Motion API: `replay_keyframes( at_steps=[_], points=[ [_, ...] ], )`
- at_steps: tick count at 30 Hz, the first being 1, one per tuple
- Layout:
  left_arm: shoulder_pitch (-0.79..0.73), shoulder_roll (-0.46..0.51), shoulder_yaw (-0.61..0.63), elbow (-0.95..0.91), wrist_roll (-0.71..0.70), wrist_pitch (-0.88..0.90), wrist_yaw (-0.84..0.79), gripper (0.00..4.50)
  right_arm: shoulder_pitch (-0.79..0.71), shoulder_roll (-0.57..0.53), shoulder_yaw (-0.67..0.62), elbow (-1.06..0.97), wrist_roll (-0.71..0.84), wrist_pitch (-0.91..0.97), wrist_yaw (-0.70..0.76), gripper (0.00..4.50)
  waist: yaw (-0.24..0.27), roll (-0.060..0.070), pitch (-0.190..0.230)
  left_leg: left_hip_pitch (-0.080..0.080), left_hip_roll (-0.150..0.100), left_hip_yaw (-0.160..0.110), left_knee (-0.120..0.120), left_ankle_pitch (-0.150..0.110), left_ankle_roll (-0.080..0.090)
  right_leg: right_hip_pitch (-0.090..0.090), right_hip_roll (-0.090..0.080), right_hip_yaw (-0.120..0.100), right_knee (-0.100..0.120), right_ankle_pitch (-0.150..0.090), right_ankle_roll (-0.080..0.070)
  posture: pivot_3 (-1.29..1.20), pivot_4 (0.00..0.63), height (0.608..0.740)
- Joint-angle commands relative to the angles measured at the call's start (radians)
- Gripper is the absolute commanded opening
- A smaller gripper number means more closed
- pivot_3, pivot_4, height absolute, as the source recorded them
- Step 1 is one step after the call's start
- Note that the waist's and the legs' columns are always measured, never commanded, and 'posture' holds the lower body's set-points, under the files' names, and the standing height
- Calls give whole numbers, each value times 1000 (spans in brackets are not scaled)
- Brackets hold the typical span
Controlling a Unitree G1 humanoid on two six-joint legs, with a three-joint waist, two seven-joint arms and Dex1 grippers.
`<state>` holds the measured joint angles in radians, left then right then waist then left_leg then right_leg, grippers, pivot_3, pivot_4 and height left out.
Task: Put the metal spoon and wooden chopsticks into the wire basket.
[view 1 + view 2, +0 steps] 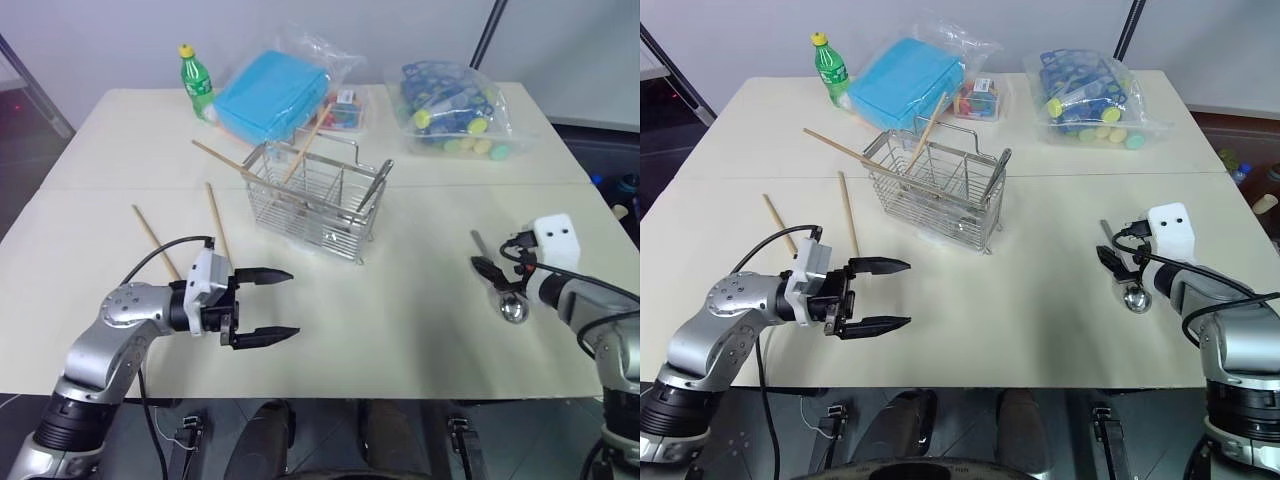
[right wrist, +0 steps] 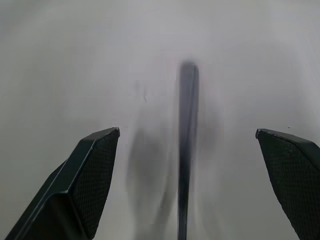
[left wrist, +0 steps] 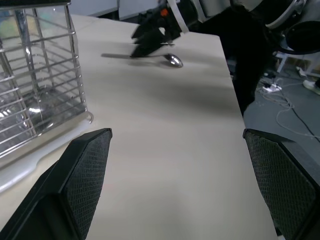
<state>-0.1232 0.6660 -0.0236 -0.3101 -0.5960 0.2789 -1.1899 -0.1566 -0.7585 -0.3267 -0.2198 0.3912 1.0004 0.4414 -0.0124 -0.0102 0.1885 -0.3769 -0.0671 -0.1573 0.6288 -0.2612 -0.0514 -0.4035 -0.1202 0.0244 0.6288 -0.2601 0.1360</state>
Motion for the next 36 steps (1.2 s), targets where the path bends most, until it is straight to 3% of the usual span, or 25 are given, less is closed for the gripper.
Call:
replay_keyframes(
  at_steps=[1, 14, 31, 34, 36],
  points=[
    [13, -4, 8, -46, -4, 0, 21, 4414, -16, -60, -24, 35, 24, 13, 71, 4500, 0, 0, 0, 0, 0, 0, 0, 0, 0, 0, 0, 0, 0, 0, 0, 0, 150, 740],
    [57, -22, 24, -94, -26, 7, 69, 4414, -55, -160, 66, 151, 60, 66, 242, 4500, 0, 0, 0, 0, 1, 1, 0, 0, 0, 0, 0, 0, 0, 0, 0, 0, 150, 740],
    [9, -4, 50, -72, -41, 23, 69, 4414, -85, -142, 142, 191, 31, 32, 272, 4500, -5, -3, -1, 3, 6, 5, 1, 0, 0, 1, 4, 0, 0, 1, -2, 0, 150, 740],
    [9, -10, 50, -72, -39, 22, 82, 4500, -97, -136, 151, 190, 29, 33, 273, 3633, -6, -4, -1, 3, 6, 5, 1, 0, 0, 1, 4, 0, 0, 1, -2, 0, 150, 740],
    [10, -15, 50, -76, -40, 23, 92, 4500, -103, -135, 155, 183, 32, 43, 277, 2669, -5, -4, -1, 3, 6, 5, 1, 0, 0, 1, 4, 0, 0, 1, -2, 0, 150, 740]
  ],
)
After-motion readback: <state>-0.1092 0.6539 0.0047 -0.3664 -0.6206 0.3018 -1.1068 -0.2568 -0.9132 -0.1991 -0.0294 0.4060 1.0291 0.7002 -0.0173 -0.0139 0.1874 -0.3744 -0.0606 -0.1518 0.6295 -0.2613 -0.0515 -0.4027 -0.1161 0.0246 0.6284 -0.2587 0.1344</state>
